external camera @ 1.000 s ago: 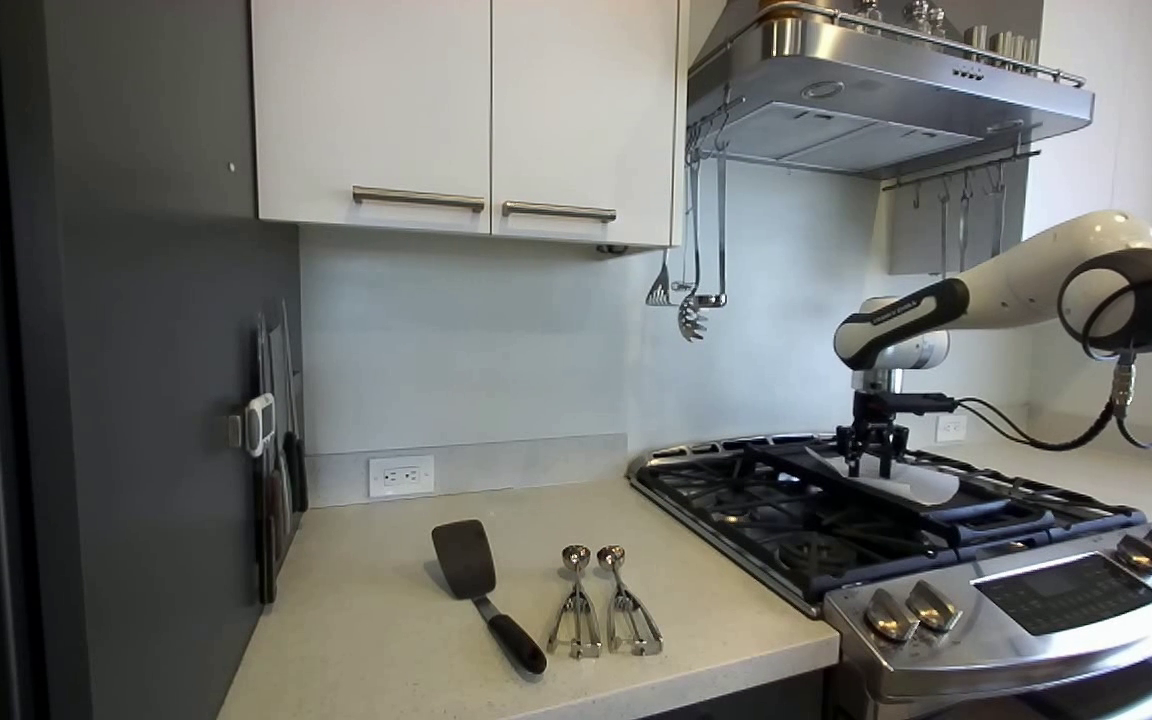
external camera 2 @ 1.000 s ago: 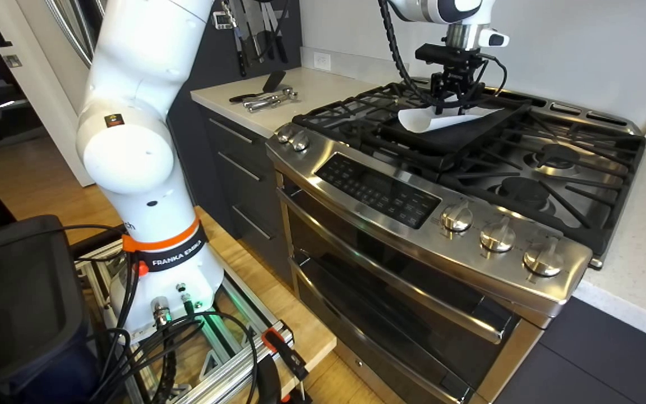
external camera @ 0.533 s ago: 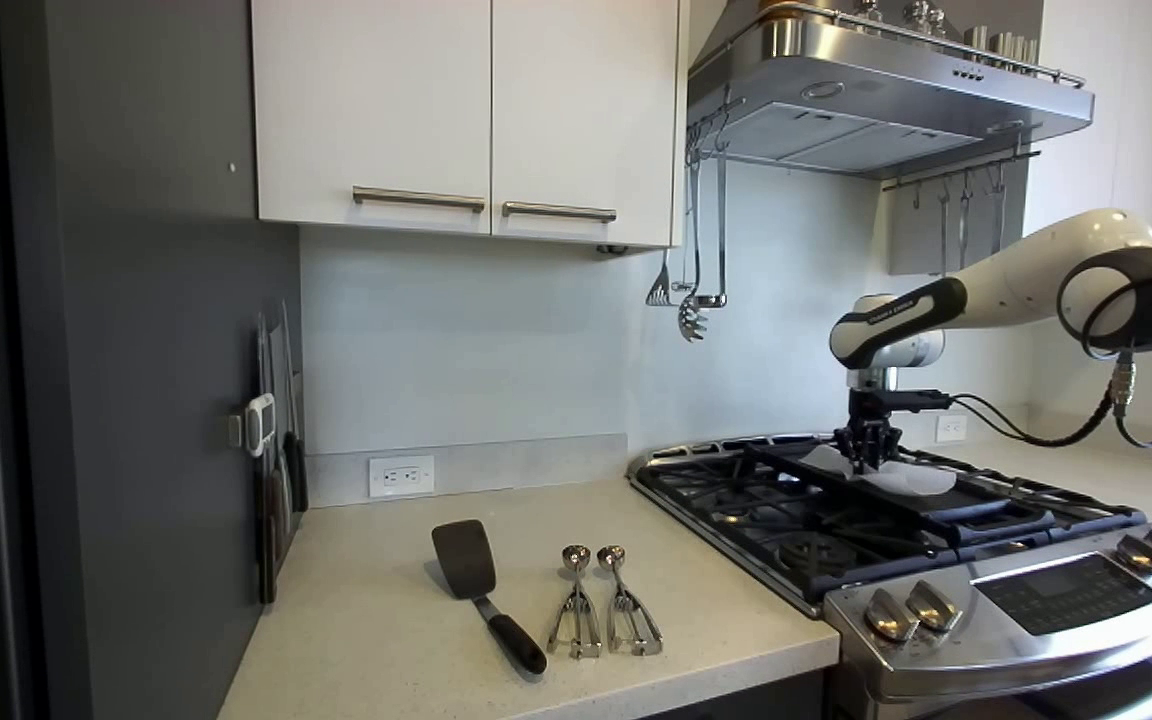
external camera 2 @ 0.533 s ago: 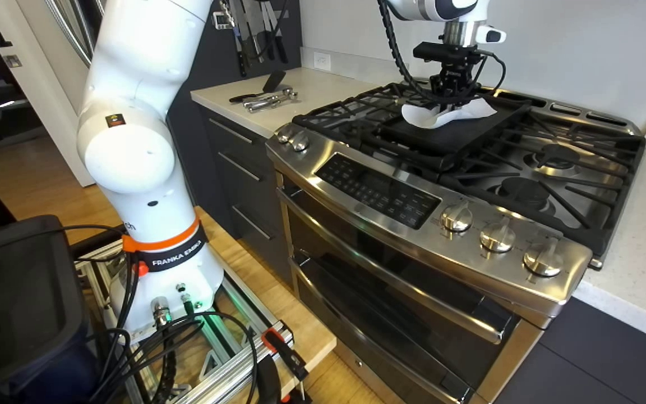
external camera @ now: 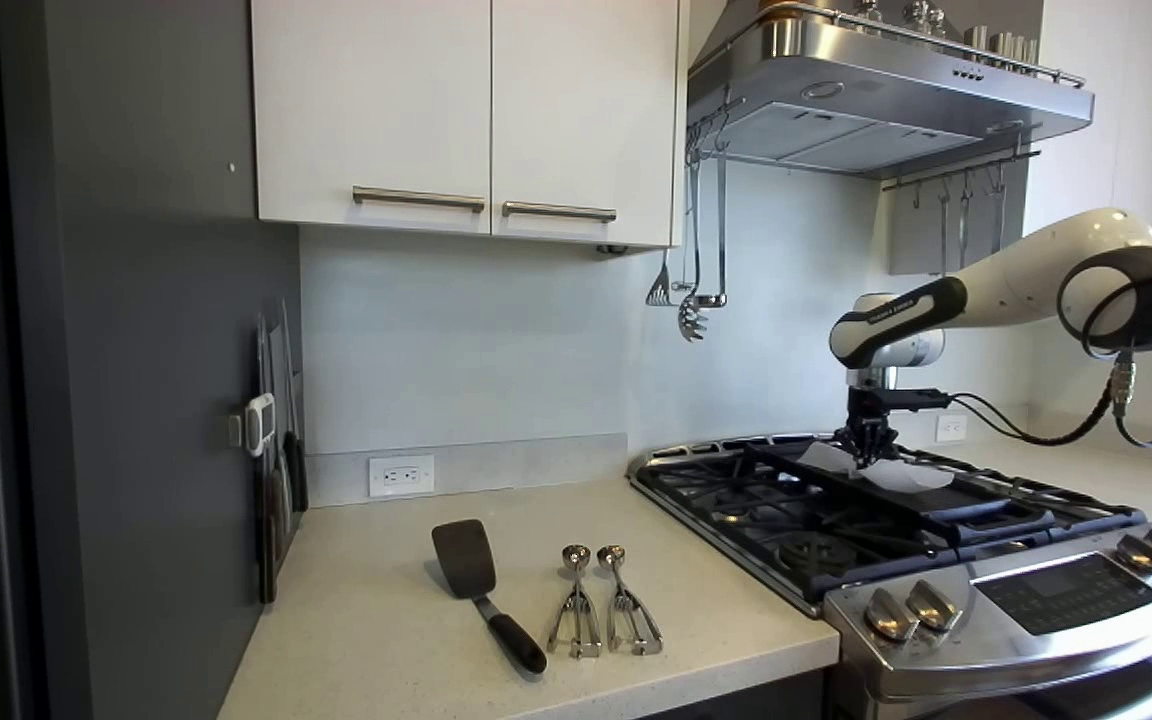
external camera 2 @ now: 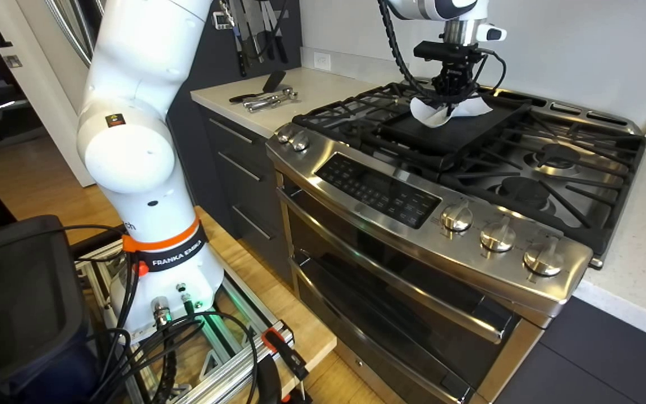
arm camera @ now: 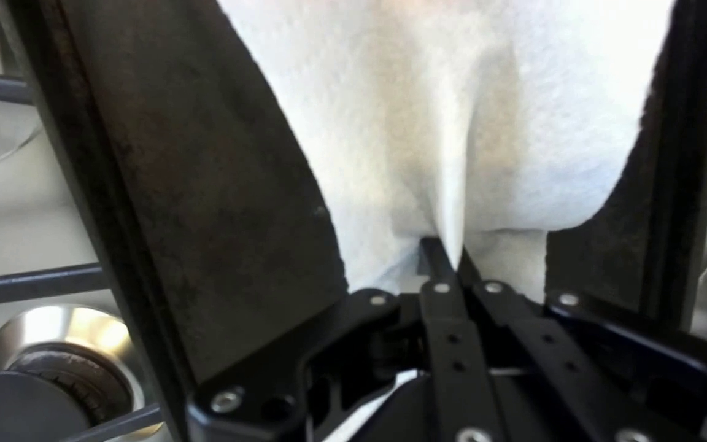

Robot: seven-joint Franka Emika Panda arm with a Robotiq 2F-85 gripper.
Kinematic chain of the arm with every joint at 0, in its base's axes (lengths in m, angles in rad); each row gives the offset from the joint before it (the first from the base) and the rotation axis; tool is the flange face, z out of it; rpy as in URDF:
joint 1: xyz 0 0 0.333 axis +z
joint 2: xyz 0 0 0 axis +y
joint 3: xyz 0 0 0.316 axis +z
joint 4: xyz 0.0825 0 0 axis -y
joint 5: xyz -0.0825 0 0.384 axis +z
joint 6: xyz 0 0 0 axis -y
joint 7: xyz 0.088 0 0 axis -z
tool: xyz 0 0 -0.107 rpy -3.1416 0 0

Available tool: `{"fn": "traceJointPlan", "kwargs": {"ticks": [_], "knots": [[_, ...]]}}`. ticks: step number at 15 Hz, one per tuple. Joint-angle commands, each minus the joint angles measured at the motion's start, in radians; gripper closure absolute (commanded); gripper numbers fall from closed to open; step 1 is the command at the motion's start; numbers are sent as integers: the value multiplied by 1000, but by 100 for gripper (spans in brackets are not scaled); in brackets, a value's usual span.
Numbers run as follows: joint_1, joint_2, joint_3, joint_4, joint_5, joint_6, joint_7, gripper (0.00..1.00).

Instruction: Use the paper towel to wipe the black tray

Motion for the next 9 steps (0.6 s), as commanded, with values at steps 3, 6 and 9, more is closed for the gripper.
{"fn": "traceJointPlan", "kwargs": {"ticks": [3, 6, 9], "knots": [[-7, 1, -12, -1, -46, 171, -25, 100], [-20, 22, -2, 25, -24, 184, -30, 100], [-25, 30, 3, 30, -7, 164, -20, 100]]}}
